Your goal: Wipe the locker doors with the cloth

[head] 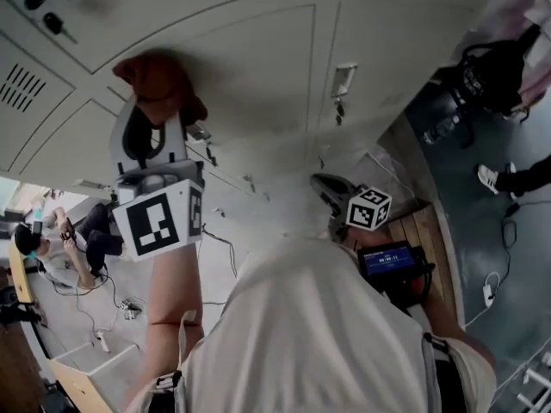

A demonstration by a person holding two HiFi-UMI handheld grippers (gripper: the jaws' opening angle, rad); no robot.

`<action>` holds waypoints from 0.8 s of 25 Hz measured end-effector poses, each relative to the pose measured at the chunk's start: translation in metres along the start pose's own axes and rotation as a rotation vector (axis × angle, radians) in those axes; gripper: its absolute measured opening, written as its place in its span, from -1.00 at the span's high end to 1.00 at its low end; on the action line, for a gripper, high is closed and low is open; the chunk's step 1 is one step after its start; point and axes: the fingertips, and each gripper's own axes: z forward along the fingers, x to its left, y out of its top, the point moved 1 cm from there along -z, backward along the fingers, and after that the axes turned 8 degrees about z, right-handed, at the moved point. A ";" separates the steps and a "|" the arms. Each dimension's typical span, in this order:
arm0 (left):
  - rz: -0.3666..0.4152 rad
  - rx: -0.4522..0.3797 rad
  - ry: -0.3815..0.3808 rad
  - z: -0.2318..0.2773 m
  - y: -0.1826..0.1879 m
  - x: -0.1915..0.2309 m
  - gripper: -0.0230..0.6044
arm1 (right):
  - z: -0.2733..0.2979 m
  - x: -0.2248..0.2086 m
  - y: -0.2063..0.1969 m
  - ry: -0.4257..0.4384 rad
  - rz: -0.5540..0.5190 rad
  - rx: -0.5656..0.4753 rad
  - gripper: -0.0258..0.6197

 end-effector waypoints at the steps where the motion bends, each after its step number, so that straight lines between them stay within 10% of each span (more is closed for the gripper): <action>1: -0.002 -0.036 -0.001 0.006 0.012 -0.006 0.64 | 0.000 0.003 0.003 0.005 -0.005 0.005 0.85; 9: 0.101 -0.113 -0.126 0.048 0.069 -0.105 0.64 | -0.048 0.005 -0.002 -0.062 0.036 -0.053 0.85; 14: 0.334 -0.160 -0.161 0.069 0.098 -0.157 0.64 | -0.070 0.001 0.002 -0.066 0.057 -0.061 0.85; 20: 0.406 -0.048 -0.194 0.059 0.047 -0.200 0.64 | -0.080 -0.013 -0.001 -0.025 0.068 -0.052 0.85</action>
